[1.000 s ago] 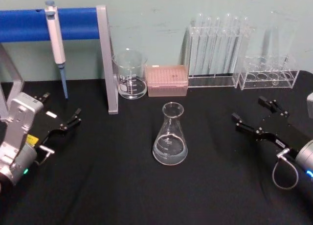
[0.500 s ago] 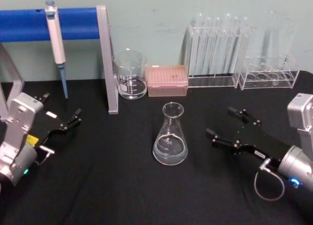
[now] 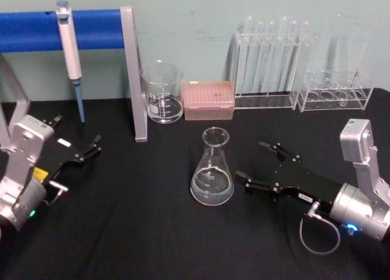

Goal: Grasp the erlenmeyer flask with one hand, shake it three times, then place it back.

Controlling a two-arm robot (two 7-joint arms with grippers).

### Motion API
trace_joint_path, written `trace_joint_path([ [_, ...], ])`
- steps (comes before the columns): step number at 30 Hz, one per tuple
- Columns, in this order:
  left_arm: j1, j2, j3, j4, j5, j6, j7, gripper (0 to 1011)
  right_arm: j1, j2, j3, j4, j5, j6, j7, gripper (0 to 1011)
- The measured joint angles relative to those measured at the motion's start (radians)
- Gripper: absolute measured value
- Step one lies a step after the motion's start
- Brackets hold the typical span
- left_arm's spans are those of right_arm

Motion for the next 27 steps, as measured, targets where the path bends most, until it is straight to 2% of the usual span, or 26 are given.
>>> trace_joint_path([
  [19,0.0,0.0,0.0,0.0,0.0,0.0,0.0,1001,0.125,-0.069,-0.066,0.121,-0.001,0.007,0.074,1003],
  [27,0.0,0.0,0.0,0.0,0.0,0.0,0.0,1001,0.183,-0.107,-0.093,0.195,0.01,0.008,0.1,1003],
])
